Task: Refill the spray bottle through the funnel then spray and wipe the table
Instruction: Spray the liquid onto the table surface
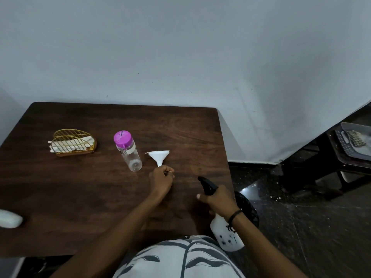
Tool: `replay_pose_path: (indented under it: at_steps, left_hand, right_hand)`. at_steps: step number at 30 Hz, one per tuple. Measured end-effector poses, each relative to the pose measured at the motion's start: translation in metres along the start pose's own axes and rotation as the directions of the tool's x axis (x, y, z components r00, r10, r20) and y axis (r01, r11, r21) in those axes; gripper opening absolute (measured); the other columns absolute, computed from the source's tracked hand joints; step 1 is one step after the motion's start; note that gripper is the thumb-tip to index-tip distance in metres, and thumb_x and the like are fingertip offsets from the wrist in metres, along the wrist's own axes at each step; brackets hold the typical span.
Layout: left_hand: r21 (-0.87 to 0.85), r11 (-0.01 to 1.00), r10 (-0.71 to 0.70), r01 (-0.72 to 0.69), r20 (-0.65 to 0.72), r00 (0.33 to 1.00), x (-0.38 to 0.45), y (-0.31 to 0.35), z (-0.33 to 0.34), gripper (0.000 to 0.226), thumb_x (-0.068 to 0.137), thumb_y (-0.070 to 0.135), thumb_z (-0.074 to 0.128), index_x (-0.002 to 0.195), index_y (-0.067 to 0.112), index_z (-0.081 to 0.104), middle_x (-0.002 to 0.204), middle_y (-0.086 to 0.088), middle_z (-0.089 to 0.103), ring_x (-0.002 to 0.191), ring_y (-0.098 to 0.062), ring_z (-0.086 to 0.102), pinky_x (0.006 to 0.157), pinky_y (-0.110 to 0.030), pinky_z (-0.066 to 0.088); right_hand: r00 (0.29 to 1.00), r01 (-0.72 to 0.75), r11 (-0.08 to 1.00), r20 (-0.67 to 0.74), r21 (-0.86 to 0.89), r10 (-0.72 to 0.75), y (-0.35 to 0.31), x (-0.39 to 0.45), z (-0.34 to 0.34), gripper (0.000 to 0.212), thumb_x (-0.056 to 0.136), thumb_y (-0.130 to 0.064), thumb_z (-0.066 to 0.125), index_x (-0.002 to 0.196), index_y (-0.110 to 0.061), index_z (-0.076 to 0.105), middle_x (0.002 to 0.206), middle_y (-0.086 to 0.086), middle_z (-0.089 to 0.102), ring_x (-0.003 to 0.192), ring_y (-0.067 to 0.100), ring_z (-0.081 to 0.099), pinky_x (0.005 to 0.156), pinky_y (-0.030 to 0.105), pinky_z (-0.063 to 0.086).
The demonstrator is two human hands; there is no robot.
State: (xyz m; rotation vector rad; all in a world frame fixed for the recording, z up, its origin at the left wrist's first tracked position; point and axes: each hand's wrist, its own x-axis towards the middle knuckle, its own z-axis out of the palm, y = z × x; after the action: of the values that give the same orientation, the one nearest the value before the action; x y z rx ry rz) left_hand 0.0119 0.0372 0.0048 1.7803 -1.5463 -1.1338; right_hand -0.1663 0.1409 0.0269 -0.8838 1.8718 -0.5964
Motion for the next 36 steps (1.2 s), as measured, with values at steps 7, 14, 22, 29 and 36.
replay_pose_path:
  at_steps: [7,14,22,29,36]
  left_hand:
    - [0.033,0.999,-0.009,0.008,0.012,1.000,-0.001,-0.004,0.000,0.020,0.084,0.004,0.057,0.082,0.015,0.074,0.077,0.001,0.075,0.076,-0.015,0.069,0.078,-0.029,0.052]
    - [0.048,0.999,-0.017,0.015,0.038,0.999,-0.004,-0.014,0.002,0.020,0.085,0.012,0.060,0.076,0.026,0.070,0.080,0.003,0.076,0.081,-0.017,0.070,0.082,-0.034,0.054]
    - [0.104,0.995,-0.003,0.000,0.024,1.000,-0.006,-0.016,0.006,0.014,0.086,0.018,0.062,0.077,0.025,0.071,0.076,0.004,0.075,0.077,-0.017,0.070,0.080,-0.037,0.055]
    - [0.169,0.985,0.012,-0.013,0.010,1.000,-0.008,-0.017,0.006,0.011,0.085,0.023,0.063,0.078,0.023,0.071,0.075,0.004,0.073,0.078,-0.019,0.068,0.076,-0.036,0.054]
    - [0.195,0.981,-0.005,0.004,0.004,1.000,-0.011,-0.019,0.005,0.012,0.084,0.026,0.062,0.077,0.024,0.070,0.075,0.007,0.072,0.078,-0.018,0.068,0.076,-0.036,0.053]
  right_hand:
    - [1.000,-0.028,0.993,-0.016,-0.116,0.026,0.006,0.007,0.002,0.045,0.077,-0.036,0.080,0.112,-0.013,0.066,0.085,0.009,0.070,0.066,0.018,0.067,0.046,0.024,0.050]
    - [1.000,-0.010,0.998,-0.007,-0.069,0.009,0.005,0.001,-0.001,0.036,0.083,-0.029,0.076,0.117,-0.024,0.069,0.083,0.007,0.071,0.063,0.019,0.064,0.049,0.026,0.052]
    - [0.998,-0.031,1.000,0.055,0.006,0.031,0.000,0.003,-0.007,0.037,0.081,-0.031,0.079,0.108,-0.009,0.068,0.089,0.009,0.073,0.077,0.027,0.071,0.059,0.036,0.059]
    - [0.996,-0.031,0.998,0.083,-0.048,0.035,-0.008,0.005,-0.008,0.039,0.082,-0.029,0.078,0.115,-0.013,0.065,0.096,0.010,0.071,0.083,0.025,0.071,0.055,0.028,0.057]
    - [0.997,-0.030,0.994,-0.074,-0.105,0.022,-0.006,0.010,-0.003,0.044,0.078,-0.035,0.077,0.115,-0.014,0.066,0.086,0.009,0.071,0.069,0.022,0.069,0.051,0.033,0.058]
